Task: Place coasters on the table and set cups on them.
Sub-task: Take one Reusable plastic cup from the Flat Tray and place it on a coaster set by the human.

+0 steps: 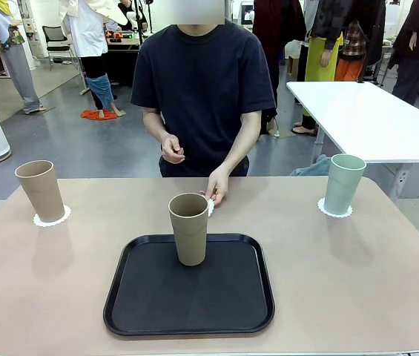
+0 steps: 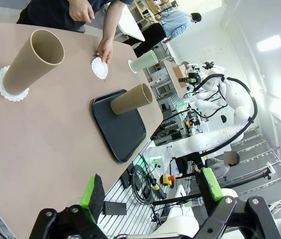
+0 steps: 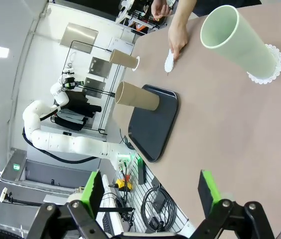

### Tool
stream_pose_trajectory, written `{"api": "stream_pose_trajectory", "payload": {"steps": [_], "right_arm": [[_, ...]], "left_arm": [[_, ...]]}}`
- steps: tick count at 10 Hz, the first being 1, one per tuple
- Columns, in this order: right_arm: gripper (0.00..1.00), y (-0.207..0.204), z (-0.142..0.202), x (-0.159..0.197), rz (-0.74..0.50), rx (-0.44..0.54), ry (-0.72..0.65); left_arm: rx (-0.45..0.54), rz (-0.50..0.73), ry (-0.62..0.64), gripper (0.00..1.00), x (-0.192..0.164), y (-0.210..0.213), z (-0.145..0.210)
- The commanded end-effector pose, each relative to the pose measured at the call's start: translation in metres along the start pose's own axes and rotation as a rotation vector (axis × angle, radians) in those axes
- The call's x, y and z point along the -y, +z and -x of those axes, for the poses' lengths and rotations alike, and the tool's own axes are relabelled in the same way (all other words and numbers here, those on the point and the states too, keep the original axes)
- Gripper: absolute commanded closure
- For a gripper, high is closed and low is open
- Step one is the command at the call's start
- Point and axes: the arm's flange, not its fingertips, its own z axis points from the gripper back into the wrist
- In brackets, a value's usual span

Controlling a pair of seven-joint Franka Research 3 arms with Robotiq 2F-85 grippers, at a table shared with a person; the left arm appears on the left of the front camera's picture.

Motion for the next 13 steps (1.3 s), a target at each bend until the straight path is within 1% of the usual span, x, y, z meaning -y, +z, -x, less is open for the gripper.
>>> {"api": "stream_pose_trajectory", "payload": {"steps": [1,13], "right_arm": [[0.0,-0.0009,-0.0039,0.0017,0.0,0.018,0.004],[0.0,-0.0009,-0.0039,0.0017,0.0,0.018,0.004]], "left_arm": [[0.006,-0.007,0.008,0.0,0.0023,0.0018,-0.0003],[0.006,-0.007,0.008,0.0,0.0023,0.0018,-0.0003]]}}
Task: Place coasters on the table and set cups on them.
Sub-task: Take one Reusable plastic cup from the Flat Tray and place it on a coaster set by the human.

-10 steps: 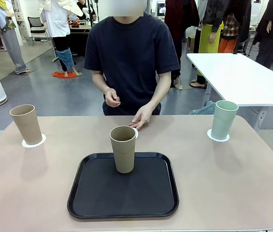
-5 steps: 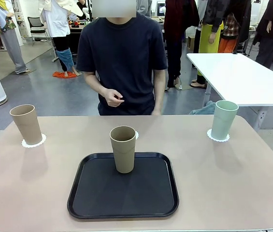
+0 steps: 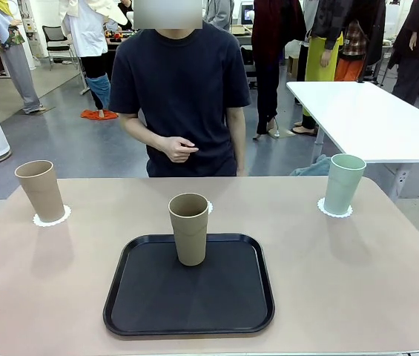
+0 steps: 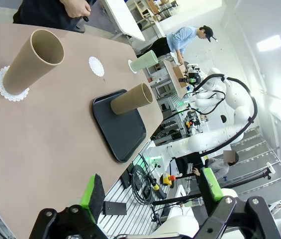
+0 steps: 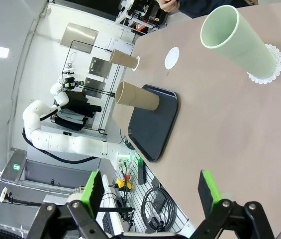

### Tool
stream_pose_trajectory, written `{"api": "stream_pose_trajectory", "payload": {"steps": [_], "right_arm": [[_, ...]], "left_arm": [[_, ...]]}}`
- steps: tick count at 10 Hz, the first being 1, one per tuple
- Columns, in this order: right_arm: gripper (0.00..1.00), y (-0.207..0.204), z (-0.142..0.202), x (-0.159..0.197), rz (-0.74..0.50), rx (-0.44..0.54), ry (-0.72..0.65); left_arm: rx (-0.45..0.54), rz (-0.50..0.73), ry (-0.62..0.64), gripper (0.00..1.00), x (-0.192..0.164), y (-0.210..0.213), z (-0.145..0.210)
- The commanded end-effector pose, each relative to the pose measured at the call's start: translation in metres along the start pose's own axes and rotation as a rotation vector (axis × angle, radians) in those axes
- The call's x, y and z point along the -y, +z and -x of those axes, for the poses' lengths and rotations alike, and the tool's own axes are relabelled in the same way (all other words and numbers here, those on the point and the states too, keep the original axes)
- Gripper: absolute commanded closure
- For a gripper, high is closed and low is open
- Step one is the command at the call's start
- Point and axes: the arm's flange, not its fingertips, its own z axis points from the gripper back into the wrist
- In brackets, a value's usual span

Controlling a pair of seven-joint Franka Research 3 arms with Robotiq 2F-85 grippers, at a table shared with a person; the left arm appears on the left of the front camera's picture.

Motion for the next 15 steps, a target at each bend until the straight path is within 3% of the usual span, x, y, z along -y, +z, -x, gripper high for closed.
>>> {"api": "stream_pose_trajectory", "payload": {"steps": [1,2,4,6,7,9,12,14,15], "right_arm": [[0.0,0.0,0.0,0.0,0.0,0.0,0.0],[0.0,-0.006,-0.013,-0.036,0.02,-0.073,0.136],[0.0,-0.035,-0.036,-0.124,0.215,-0.181,0.364],[0.0,-0.103,-0.055,-0.196,0.43,-0.32,0.636],[0.0,-0.141,-0.05,-0.219,0.538,-0.438,0.793],[0.0,-0.217,-0.038,-0.238,0.636,-0.635,0.996],[0.0,-0.313,0.006,-0.214,0.513,-0.877,1.152],[0.0,-0.334,0.019,-0.196,0.488,-0.907,1.184],[0.0,-0.334,0.015,-0.22,0.508,-0.894,1.139]], "left_arm": [[0.006,-0.007,0.008,0.0,0.002,0.002,0.0],[0.006,-0.007,0.008,0.0,0.002,0.002,0.0],[0.006,-0.007,0.008,0.0,0.002,0.002,0.0],[0.006,-0.007,0.008,0.0,0.002,0.002,0.0],[0.006,-0.007,0.008,0.0,0.002,0.002,0.0],[0.006,-0.007,0.008,0.0,0.002,0.002,0.0],[0.006,-0.007,0.008,0.0,0.002,0.002,0.0],[0.006,-0.007,0.008,0.0,0.002,0.002,0.0],[0.006,-0.007,0.008,0.0,0.002,0.002,0.0]]}}
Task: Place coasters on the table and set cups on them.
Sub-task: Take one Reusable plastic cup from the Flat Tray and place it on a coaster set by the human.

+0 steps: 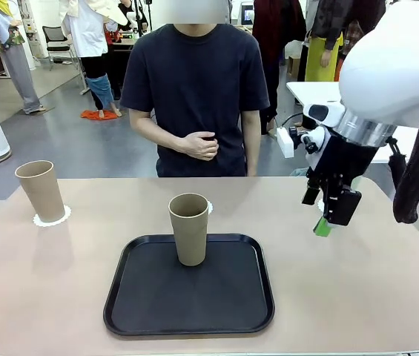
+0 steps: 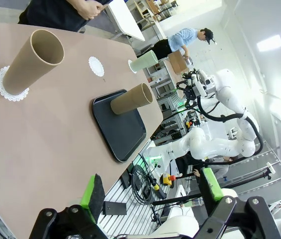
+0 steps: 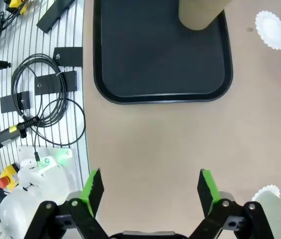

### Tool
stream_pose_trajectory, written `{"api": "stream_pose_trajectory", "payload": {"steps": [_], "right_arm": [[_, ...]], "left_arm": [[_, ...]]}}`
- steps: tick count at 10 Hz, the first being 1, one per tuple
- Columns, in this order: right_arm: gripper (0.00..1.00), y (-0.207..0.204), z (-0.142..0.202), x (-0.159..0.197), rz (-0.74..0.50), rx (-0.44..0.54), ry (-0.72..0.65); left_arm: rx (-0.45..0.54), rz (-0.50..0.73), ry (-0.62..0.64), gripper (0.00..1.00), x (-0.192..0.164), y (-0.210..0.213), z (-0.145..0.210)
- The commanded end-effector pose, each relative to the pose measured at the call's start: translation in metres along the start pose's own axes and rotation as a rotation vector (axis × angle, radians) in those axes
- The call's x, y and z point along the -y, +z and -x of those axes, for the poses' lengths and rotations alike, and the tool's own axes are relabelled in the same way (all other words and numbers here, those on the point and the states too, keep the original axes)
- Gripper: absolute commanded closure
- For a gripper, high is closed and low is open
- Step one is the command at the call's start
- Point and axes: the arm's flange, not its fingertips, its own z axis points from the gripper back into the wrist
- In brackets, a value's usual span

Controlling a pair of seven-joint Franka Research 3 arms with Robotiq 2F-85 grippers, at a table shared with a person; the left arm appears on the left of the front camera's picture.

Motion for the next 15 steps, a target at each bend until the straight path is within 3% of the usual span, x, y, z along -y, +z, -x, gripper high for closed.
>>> {"api": "stream_pose_trajectory", "payload": {"steps": [1,7,8,10,11,13,15], "right_arm": [[0.0,0.023,0.0,0.002,0.02,-0.002,-0.027],[0.0,0.023,0.002,0.004,0.027,0.03,-0.012],[0.0,-0.008,0.011,0.011,-0.117,0.293,0.11],[0.0,-0.067,0.021,0.034,-0.208,0.676,0.171],[0.0,-0.088,0.026,0.044,-0.204,0.785,0.202],[0.0,-0.119,0.028,0.056,-0.146,0.955,0.082],[0.0,-0.126,0.024,0.054,-0.089,0.956,0.054]], "left_arm": [[0.006,-0.007,0.008,0.0,0.002,0.002,0.0],[0.006,-0.007,0.008,0.0,0.002,0.002,0.0],[0.006,-0.007,0.008,0.0,0.002,0.002,0.0],[0.006,-0.007,0.008,0.0,0.002,0.002,0.0],[0.006,-0.007,0.008,0.0,0.002,0.002,0.0],[0.006,-0.007,0.008,0.0,0.002,0.002,0.0],[0.006,-0.007,0.008,0.0,0.002,0.002,0.0]]}}
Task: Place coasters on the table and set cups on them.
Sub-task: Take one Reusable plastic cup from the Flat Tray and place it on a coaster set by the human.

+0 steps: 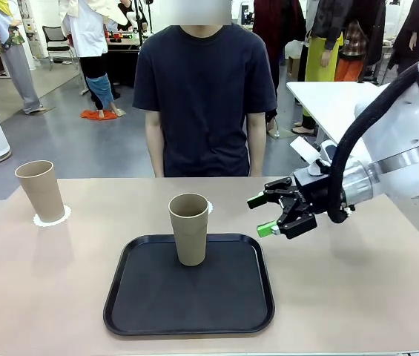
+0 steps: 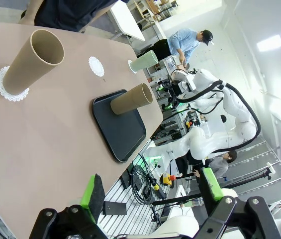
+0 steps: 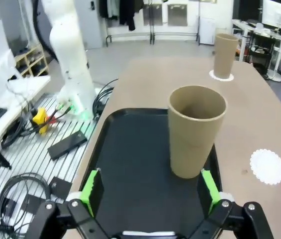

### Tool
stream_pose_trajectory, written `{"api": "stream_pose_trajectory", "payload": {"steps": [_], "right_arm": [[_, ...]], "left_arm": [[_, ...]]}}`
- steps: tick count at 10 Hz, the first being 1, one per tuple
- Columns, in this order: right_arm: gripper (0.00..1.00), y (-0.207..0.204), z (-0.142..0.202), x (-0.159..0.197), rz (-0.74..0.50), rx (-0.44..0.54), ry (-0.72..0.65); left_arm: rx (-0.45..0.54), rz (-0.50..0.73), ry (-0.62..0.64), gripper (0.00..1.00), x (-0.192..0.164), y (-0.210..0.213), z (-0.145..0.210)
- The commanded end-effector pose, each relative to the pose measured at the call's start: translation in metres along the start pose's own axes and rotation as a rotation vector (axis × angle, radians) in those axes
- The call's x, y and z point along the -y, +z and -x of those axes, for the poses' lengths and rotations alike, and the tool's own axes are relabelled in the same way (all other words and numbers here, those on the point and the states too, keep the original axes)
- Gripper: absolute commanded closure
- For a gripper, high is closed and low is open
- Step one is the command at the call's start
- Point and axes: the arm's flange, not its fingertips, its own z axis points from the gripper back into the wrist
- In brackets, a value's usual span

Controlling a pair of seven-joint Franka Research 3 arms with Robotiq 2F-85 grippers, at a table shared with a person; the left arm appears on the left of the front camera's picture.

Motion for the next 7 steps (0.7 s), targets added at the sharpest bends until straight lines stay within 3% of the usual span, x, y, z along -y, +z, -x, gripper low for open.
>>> {"api": "stream_pose_trajectory", "payload": {"steps": [1,2,7], "right_arm": [[0.0,-0.0066,-0.004,-0.0009,0.045,-0.041,-0.034],[0.0,0.0,0.0,0.0,0.0,0.0,0.0],[0.0,-0.0001,0.0007,0.0006,0.007,-0.004,-0.011]], "left_arm": [[0.006,-0.007,0.008,0.0,0.0021,0.0018,-0.0004],[0.006,-0.007,0.008,0.0,0.0021,0.0018,-0.0004],[0.006,-0.007,0.008,0.0,0.0021,0.0018,-0.0004]]}}
